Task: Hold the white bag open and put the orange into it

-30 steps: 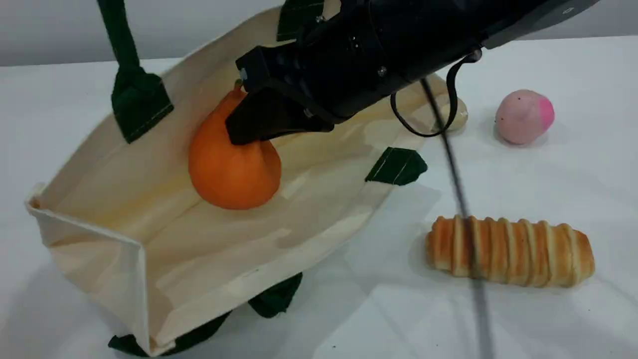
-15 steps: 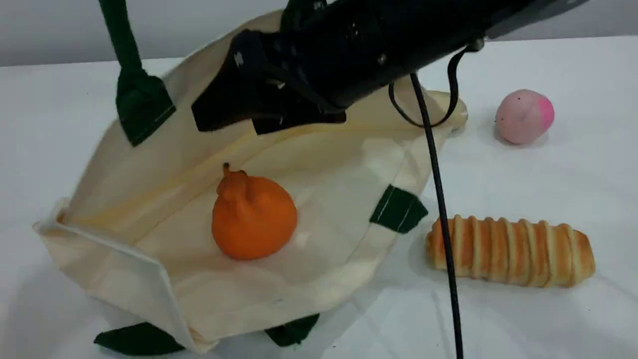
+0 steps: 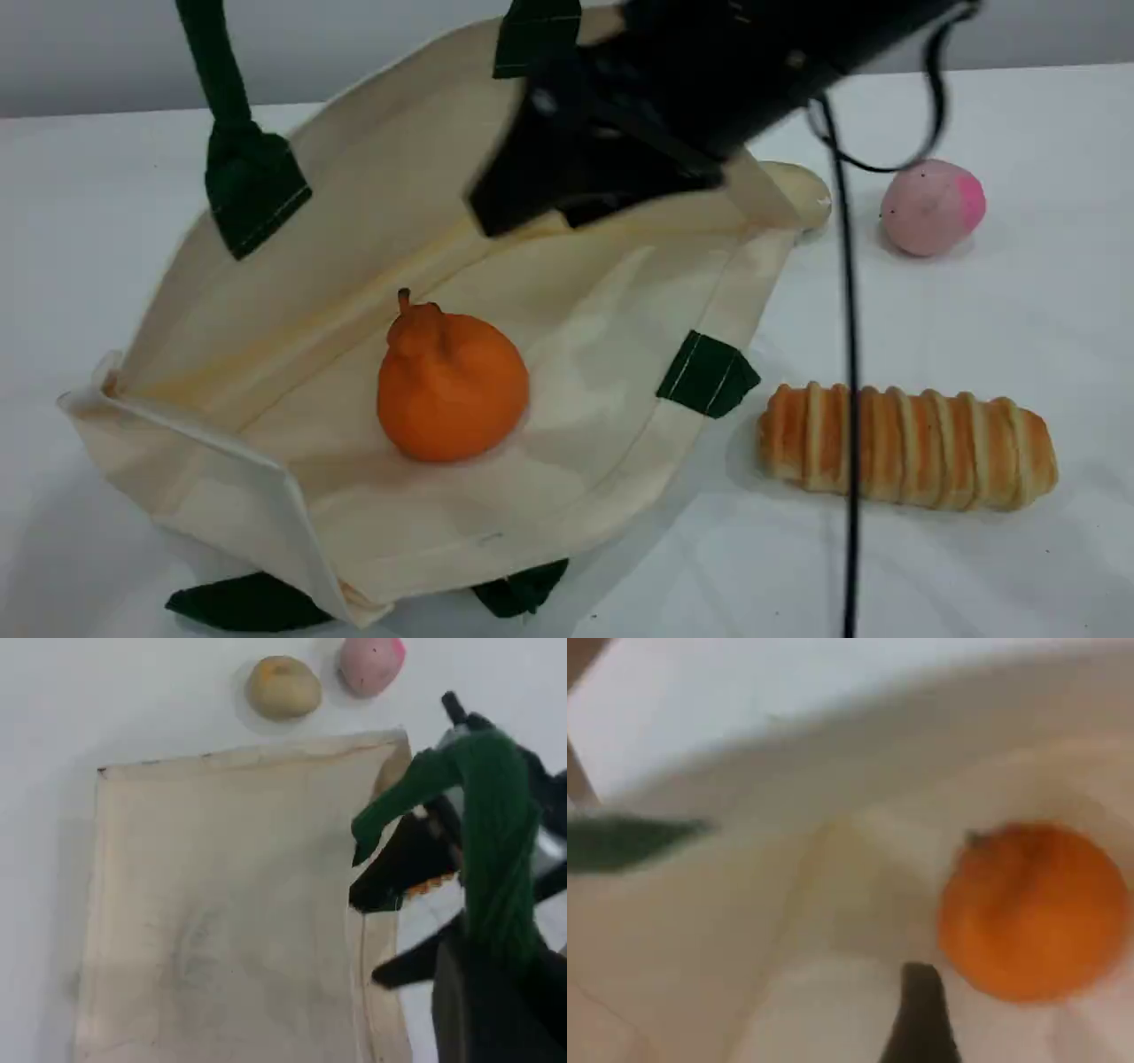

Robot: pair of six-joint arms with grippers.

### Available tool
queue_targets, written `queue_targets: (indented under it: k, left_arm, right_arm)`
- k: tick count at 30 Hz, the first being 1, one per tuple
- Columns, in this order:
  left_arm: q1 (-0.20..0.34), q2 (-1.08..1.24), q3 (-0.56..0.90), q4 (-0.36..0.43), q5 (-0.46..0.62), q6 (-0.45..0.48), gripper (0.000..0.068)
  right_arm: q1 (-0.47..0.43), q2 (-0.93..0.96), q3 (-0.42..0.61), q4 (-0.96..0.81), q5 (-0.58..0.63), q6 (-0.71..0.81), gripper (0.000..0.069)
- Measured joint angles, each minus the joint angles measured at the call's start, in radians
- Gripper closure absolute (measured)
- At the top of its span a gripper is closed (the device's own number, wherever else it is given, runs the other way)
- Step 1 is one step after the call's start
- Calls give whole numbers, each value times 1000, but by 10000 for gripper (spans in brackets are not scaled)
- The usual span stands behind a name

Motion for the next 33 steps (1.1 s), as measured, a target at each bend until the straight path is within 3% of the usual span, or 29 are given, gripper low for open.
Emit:
queue_targets:
  k: [5, 14, 23, 28, 33]
  left_arm:
    - [0, 0, 0, 8, -6, 0, 606]
    - [0, 0, 0, 39, -23, 0, 606]
    - [0, 0, 0, 54, -24, 0, 606]
    - [0, 10, 2, 59, -35, 1, 606]
    - [0, 52, 52, 39, -84, 0, 605]
  right_arm:
    - [-63, -19, 43, -31, 61, 18, 228]
    - [-67, -189, 91, -85, 6, 70, 285]
    - [-67, -411, 91, -271, -50, 258, 326]
    - [-67, -521, 91, -459, -48, 423, 388]
    - [-67, -643, 91, -670, -41, 619, 405]
